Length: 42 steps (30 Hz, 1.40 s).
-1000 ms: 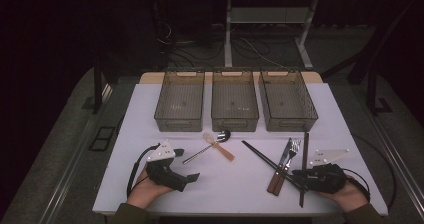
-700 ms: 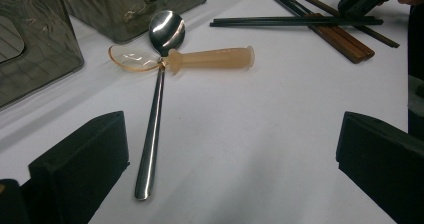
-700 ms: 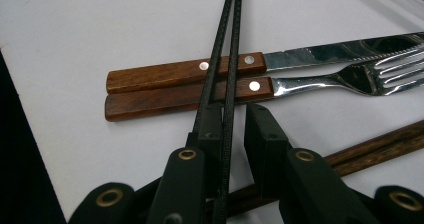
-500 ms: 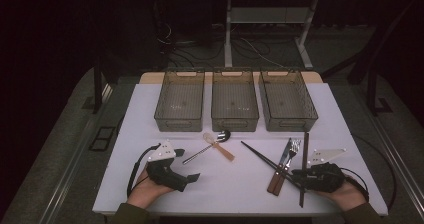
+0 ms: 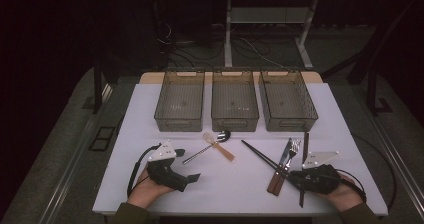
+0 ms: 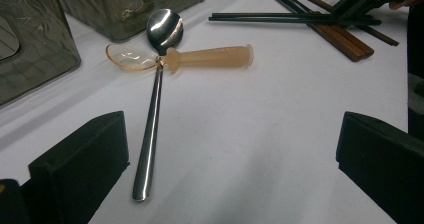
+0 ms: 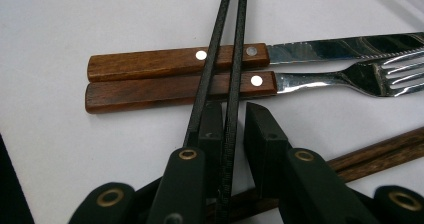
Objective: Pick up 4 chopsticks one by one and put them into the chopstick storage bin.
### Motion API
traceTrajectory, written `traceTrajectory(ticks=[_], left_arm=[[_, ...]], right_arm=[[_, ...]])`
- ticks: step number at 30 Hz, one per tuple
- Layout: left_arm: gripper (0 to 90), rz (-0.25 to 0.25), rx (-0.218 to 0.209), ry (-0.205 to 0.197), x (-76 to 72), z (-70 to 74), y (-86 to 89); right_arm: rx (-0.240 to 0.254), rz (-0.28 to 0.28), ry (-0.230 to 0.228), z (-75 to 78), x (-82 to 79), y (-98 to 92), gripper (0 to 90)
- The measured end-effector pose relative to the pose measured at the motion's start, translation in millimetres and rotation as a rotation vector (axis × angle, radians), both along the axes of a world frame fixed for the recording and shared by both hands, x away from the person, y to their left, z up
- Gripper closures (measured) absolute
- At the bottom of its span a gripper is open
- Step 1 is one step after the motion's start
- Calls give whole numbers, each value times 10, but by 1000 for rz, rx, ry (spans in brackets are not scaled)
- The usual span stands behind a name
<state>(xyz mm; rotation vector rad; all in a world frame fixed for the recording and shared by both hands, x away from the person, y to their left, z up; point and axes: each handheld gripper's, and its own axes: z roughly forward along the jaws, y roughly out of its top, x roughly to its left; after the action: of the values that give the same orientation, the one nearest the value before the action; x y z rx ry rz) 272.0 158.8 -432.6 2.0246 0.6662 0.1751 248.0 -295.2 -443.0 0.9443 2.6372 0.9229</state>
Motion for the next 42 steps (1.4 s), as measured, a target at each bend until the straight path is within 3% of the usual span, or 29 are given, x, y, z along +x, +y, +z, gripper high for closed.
traceTrajectory(ticks=[17,29,34,39,42], left_arm=[[0,1,1,2,-5,-6,-14],[0,-3,5,-2,-11,-26,-32],[0,-2,8,-22,-15,-34,-36],[0,6,-22,-26,-11,-32,12],[0,2,-6,-31,-10,-39,1]], right_arm=[[-3,-13,5,4,6,1,841],[47,-38,-10,48,34,-95,843],[62,-36,-10,64,41,-131,843],[82,-23,-5,94,55,-149,843],[93,-21,-13,120,70,-162,843]])
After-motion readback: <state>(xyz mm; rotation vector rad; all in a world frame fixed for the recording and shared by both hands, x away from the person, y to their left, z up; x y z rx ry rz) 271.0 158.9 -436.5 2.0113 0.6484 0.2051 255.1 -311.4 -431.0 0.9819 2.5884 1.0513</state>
